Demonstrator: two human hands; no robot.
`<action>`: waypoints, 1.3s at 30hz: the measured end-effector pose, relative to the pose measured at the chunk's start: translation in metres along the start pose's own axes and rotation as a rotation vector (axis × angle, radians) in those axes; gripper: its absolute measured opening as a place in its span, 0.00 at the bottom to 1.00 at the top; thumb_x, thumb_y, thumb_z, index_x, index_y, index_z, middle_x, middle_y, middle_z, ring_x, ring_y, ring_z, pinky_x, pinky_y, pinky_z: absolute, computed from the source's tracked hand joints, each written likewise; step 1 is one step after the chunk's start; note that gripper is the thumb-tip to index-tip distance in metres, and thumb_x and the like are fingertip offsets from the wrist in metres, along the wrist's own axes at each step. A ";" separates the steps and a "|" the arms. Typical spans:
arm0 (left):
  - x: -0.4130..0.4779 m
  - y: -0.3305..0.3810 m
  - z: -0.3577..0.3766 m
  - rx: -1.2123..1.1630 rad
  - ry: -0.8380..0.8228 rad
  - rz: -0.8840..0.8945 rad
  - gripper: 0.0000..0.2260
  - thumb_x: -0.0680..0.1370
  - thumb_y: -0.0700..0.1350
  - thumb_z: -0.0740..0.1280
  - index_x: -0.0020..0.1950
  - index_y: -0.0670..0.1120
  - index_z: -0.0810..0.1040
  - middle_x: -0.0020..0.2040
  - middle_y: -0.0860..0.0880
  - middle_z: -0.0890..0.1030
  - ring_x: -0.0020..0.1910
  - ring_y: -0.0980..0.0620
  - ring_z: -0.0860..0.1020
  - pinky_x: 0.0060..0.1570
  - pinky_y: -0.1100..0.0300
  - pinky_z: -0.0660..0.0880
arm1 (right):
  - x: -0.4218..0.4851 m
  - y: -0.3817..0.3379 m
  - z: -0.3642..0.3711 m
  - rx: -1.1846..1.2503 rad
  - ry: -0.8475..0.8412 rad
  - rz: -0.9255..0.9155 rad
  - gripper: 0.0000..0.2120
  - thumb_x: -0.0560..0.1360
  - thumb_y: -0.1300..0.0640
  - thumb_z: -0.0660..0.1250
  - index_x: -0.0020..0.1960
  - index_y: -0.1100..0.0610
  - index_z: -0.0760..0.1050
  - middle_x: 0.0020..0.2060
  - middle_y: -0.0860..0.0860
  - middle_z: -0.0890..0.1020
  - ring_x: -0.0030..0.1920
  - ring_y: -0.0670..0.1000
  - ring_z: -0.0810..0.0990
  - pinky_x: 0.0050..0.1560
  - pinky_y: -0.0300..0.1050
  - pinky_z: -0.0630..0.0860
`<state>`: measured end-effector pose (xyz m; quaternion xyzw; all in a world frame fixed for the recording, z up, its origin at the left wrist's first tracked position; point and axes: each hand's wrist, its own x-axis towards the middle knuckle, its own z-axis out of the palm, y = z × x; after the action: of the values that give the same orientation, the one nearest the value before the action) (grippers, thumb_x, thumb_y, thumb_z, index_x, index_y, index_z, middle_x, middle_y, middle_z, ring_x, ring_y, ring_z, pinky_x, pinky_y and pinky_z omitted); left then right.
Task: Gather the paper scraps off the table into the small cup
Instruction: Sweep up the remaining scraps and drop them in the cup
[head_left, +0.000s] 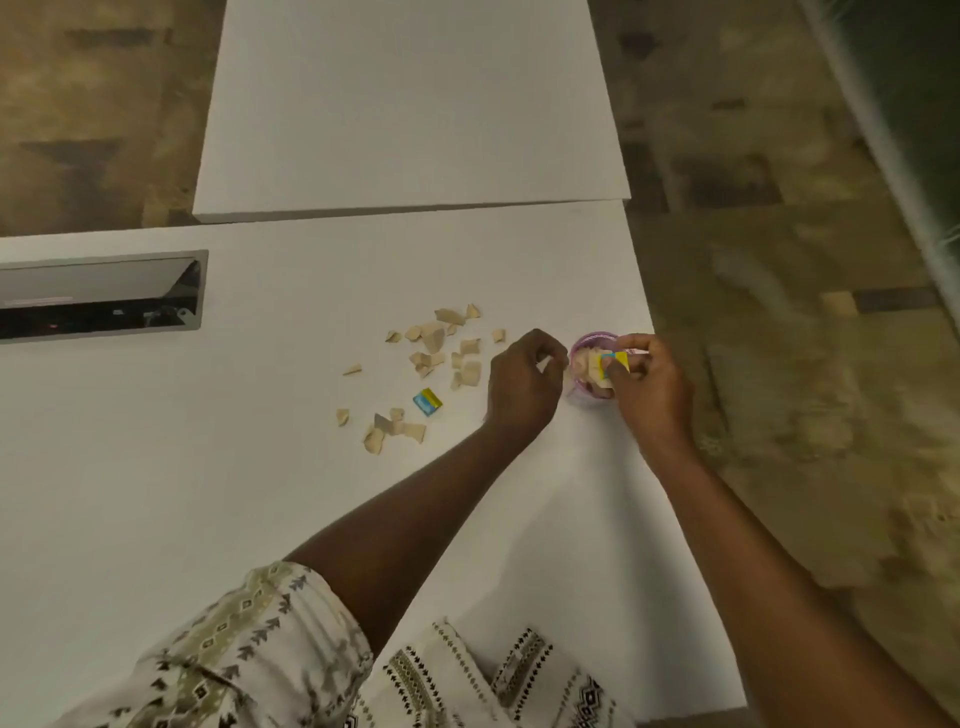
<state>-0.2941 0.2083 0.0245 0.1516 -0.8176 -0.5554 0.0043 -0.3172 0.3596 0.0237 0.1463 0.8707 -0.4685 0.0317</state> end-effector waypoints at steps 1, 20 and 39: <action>0.004 0.007 0.010 0.000 -0.009 0.018 0.06 0.72 0.37 0.65 0.42 0.47 0.79 0.38 0.53 0.83 0.41 0.54 0.80 0.42 0.59 0.75 | 0.005 0.001 -0.005 0.000 0.010 -0.006 0.09 0.74 0.60 0.71 0.52 0.51 0.77 0.44 0.51 0.84 0.44 0.53 0.82 0.45 0.47 0.79; 0.004 -0.006 0.006 0.297 -0.106 0.216 0.09 0.78 0.47 0.67 0.58 0.48 0.79 0.54 0.49 0.78 0.52 0.49 0.77 0.47 0.51 0.78 | -0.017 -0.013 -0.005 -0.161 0.013 -0.285 0.10 0.76 0.57 0.65 0.56 0.57 0.79 0.52 0.54 0.82 0.47 0.53 0.82 0.48 0.44 0.80; -0.066 -0.185 -0.171 0.752 -0.150 -0.216 0.37 0.76 0.52 0.69 0.80 0.48 0.55 0.81 0.43 0.54 0.79 0.40 0.55 0.73 0.46 0.63 | -0.093 -0.018 0.192 -0.766 -0.858 -0.611 0.39 0.76 0.53 0.70 0.80 0.47 0.51 0.80 0.59 0.49 0.79 0.65 0.48 0.68 0.59 0.69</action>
<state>-0.1559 0.0079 -0.0675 0.1869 -0.9413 -0.2242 -0.1696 -0.2488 0.1708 -0.0508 -0.3296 0.8885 -0.1295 0.2917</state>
